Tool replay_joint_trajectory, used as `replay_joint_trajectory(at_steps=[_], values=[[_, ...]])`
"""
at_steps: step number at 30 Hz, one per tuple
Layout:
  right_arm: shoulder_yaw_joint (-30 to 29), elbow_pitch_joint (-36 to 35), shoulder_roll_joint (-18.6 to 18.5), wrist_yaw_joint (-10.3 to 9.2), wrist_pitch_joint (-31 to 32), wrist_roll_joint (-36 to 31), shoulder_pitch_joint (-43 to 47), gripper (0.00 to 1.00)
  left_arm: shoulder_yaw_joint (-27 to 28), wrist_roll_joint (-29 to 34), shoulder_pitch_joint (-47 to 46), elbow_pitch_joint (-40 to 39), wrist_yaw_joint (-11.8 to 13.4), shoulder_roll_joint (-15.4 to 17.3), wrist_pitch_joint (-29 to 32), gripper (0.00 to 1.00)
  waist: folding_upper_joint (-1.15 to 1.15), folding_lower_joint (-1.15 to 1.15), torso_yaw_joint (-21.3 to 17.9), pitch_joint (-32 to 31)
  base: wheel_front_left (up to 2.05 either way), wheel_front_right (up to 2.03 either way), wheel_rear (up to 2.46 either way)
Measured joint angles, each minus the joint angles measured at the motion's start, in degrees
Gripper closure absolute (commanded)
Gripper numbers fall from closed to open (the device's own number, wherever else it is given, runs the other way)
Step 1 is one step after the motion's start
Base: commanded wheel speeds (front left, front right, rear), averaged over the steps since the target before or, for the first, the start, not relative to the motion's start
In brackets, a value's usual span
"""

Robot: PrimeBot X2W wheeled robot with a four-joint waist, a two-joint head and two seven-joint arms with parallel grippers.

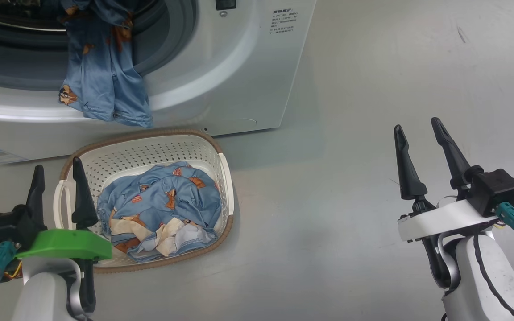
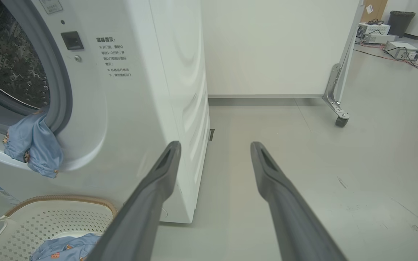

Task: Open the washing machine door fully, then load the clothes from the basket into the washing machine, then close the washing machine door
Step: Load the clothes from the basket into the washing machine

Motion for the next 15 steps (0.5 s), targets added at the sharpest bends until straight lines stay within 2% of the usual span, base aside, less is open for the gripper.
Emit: replay_joint_trajectory(at_steps=[15], values=[[1.2,-0.4,0.0,0.01,0.0,0.0,0.2,0.00,-0.8,-0.5,3.3,-5.9,1.0,0.0,0.0,0.00,0.00,0.00,-0.9,1.0,0.00,0.00,0.00]])
